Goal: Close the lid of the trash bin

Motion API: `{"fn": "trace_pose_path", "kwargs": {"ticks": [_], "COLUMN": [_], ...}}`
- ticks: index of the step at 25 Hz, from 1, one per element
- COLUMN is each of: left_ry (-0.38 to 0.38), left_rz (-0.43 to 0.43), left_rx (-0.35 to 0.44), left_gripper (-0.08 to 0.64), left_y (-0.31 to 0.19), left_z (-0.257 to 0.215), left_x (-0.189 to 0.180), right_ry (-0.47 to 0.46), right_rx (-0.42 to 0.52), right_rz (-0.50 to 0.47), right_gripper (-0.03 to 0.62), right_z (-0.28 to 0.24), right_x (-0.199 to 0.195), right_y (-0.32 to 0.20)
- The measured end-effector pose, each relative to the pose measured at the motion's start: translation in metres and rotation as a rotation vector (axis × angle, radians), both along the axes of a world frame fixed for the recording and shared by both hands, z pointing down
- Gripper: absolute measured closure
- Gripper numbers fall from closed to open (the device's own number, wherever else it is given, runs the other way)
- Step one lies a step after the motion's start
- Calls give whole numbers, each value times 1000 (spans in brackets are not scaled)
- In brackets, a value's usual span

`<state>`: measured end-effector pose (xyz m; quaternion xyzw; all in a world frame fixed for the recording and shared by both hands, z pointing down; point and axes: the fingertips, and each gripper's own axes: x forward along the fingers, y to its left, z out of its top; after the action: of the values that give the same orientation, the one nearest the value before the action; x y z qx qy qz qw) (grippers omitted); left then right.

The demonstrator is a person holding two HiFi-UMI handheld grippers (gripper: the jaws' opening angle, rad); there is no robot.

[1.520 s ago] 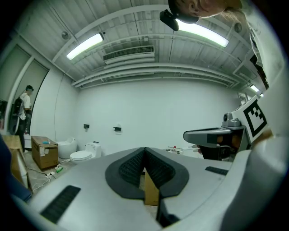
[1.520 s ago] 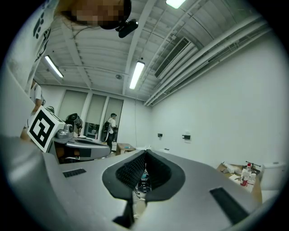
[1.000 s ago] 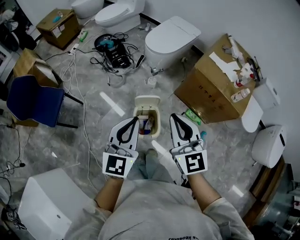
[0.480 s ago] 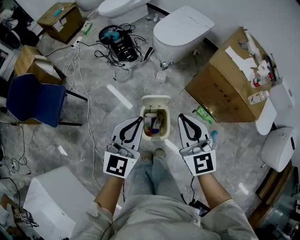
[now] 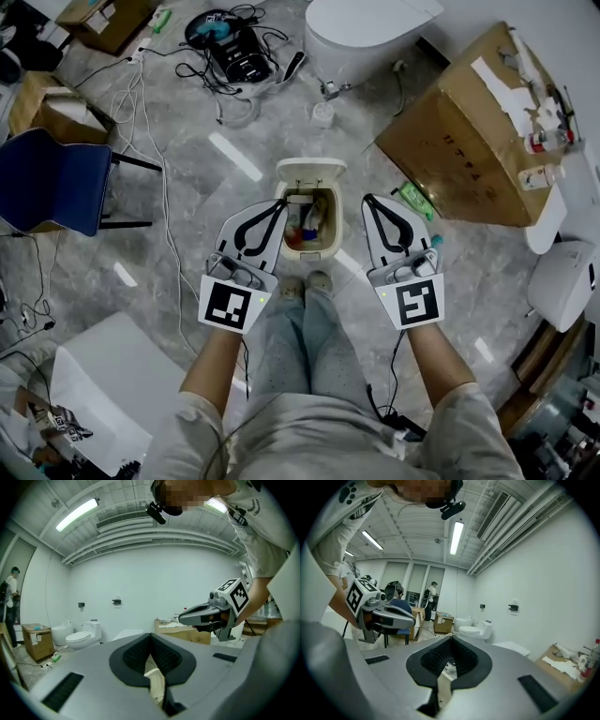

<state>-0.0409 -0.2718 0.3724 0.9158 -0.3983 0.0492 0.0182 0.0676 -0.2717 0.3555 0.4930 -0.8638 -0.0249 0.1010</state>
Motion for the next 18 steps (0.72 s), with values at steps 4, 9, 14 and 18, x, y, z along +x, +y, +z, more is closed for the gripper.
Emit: {"fn": "trace_pose_path", "kwargs": {"ticks": [4,9,14,18], "left_ry": [-8,-17,-36,-41], "left_rz": [10,28,44,38], "left_rx": [1,5,3,-11], "left_gripper": [540,540,540,538], "left_y": [-12,-28,-50,-61], "left_z": [30,55,75,93], "left_x": [3,12,20,20], "right_ry": [4,12,24,35], "right_rx": [7,-2,-18,-27], "right_rz": [-17,-42,-47,-61], "right_gripper": [560,560,560,560], "right_z": [30,60,80,95], "right_x": [-2,-2,4,6], "right_y": [-12,-26,-47,-59]}}
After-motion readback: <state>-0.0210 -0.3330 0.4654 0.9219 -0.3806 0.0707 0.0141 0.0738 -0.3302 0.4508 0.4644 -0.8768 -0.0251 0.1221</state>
